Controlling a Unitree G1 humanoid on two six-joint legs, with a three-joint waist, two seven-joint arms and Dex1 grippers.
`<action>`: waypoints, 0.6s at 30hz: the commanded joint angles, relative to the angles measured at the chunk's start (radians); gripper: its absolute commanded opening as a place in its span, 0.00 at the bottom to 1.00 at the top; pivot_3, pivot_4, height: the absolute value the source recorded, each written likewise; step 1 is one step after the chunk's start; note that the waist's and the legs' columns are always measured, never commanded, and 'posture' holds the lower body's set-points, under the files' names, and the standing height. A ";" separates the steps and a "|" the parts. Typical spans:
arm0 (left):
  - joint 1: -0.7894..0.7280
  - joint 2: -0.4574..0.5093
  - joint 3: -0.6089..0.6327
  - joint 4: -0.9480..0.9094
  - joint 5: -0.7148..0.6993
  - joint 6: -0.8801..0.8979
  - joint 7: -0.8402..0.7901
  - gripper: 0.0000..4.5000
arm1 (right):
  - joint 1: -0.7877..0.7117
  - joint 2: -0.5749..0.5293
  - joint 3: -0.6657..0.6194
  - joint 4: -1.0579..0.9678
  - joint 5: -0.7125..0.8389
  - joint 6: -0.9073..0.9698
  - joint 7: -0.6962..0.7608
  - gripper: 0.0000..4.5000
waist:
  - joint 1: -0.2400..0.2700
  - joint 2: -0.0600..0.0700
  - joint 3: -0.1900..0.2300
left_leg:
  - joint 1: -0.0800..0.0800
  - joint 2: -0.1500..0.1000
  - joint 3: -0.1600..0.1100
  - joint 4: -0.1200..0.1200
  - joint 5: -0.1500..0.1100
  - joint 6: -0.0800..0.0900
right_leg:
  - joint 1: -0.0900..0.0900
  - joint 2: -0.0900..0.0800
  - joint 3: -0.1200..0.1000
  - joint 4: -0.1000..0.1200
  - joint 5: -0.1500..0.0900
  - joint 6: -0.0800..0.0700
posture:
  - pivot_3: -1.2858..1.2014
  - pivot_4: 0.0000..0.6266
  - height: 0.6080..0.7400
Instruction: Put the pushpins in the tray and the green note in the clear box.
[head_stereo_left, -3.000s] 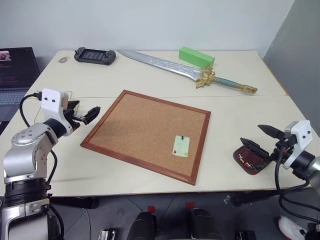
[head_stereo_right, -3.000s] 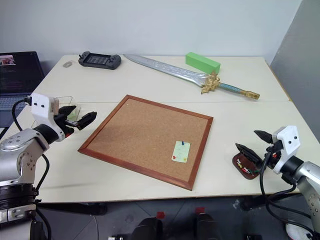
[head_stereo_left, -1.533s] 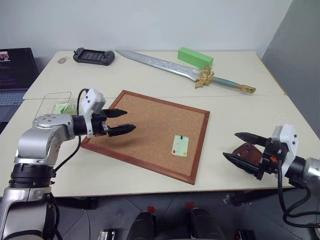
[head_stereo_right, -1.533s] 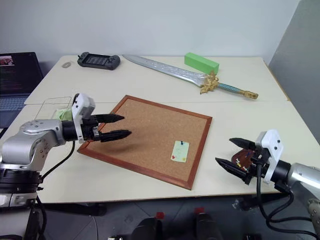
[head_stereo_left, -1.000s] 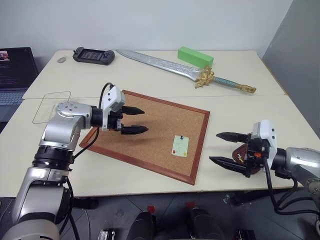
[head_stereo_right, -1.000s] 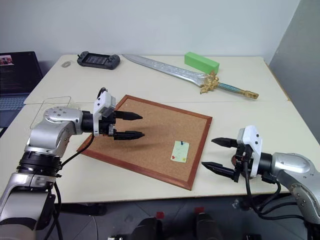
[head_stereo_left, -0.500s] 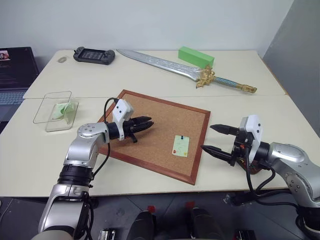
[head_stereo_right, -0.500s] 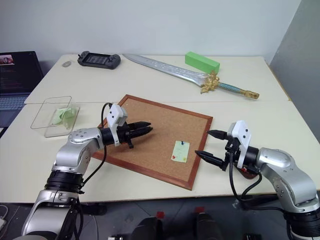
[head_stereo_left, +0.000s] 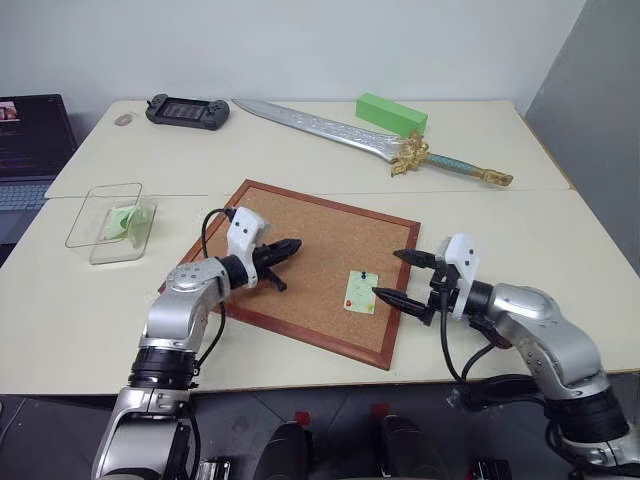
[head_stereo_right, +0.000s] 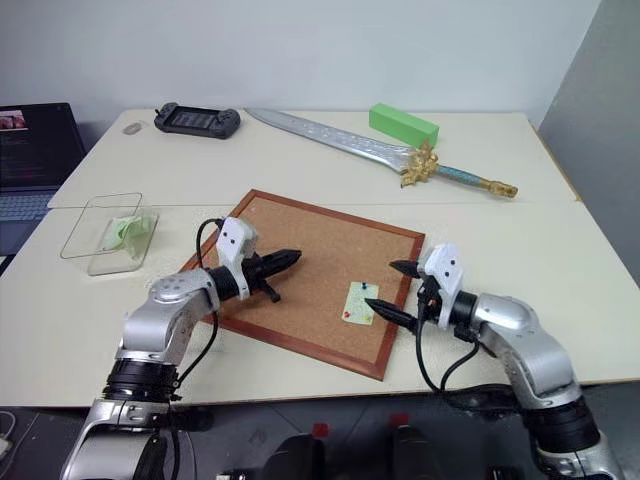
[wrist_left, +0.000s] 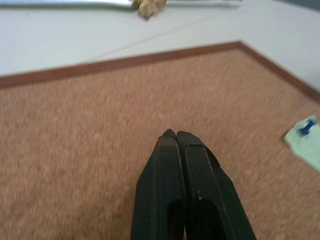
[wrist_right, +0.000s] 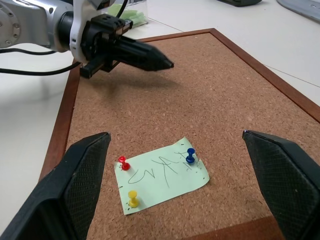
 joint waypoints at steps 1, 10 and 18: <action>0.002 -0.018 -0.032 0.055 0.043 -0.009 0.029 0.00 | -0.045 0.028 0.022 0.018 -0.029 -0.036 -0.002 1.00 | 0.000 0.000 0.000 | 0.000 0.000 0.000 0.000 0.000 0.000 | 0.000 0.000 0.000 0.000 0.000 0.000 | 0.52 0.24 1.00; -0.042 -0.040 -0.061 0.165 0.075 -0.016 0.029 0.00 | -0.139 0.120 0.105 0.206 -0.127 -0.105 0.006 1.00 | 0.003 0.003 -0.004 | 0.007 -0.001 0.000 0.000 0.000 0.000 | 0.007 0.000 0.000 0.000 0.000 0.001 | 0.52 0.24 1.00; -0.047 -0.026 -0.053 0.151 0.068 -0.007 0.017 0.00 | -0.183 0.173 0.116 0.389 -0.189 -0.200 0.014 1.00 | 0.003 0.004 -0.004 | 0.009 -0.001 -0.001 0.000 0.000 0.000 | 0.009 0.000 -0.001 0.000 0.001 0.001 | 0.52 0.24 1.00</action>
